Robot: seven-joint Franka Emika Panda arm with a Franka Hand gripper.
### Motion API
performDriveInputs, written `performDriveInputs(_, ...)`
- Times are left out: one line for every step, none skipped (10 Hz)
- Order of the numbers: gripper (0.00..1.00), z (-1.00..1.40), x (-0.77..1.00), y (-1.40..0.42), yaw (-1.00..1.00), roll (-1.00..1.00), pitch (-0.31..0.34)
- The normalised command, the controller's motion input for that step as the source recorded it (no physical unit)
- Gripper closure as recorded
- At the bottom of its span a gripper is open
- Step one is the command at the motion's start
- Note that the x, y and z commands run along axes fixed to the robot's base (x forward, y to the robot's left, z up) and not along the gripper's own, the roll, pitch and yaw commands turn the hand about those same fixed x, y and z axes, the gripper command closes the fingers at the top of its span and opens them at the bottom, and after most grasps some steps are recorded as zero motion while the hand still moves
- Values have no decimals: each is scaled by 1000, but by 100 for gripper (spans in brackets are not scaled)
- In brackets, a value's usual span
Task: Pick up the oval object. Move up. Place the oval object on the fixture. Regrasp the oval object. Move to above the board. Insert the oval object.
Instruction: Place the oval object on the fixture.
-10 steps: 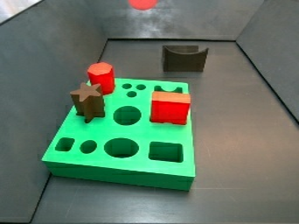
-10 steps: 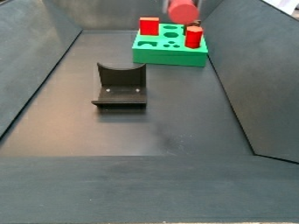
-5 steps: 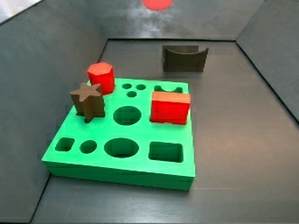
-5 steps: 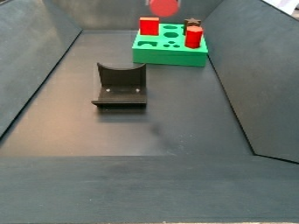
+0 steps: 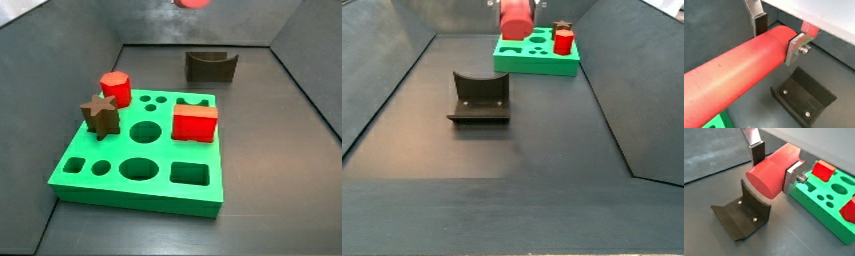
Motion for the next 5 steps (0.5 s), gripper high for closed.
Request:
performDriveInputs(100, -98, 1000, 490, -106, -1000, 203)
performDriveInputs(100, -82, 1000, 404, -119, -1000, 203)
performDriveInputs(100, -53, 986, 221, -145, -993, 199)
performDriveInputs(100, -35, 934, 100, -143, -832, 162)
performDriveInputs(100, -26, 850, 74, -136, -603, 115)
